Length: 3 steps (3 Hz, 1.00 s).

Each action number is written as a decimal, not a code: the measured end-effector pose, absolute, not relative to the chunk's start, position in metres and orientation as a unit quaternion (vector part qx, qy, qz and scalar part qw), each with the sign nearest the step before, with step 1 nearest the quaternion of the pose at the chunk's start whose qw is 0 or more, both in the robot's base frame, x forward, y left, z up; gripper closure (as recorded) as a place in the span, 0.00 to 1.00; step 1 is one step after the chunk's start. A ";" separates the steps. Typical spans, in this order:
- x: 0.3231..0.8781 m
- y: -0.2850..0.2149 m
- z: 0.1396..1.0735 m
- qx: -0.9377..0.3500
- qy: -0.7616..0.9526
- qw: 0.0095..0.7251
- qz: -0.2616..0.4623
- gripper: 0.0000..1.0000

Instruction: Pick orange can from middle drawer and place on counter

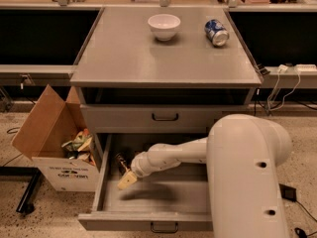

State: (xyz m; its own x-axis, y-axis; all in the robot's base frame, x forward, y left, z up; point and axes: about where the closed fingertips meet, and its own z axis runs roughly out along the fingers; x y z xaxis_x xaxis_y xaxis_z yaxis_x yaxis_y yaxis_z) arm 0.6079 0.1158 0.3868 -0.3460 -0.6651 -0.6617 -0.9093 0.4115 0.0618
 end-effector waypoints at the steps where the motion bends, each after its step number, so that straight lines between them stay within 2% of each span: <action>1: 0.615 0.120 0.375 -0.485 0.796 0.285 0.221 0.00; 2: 0.619 0.124 0.369 -0.475 0.800 0.287 0.227 0.00; 3: 0.620 0.124 0.368 -0.470 0.802 0.288 0.228 0.16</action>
Offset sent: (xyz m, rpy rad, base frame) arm 0.0188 0.0090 -0.0216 0.0469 0.0256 -0.0667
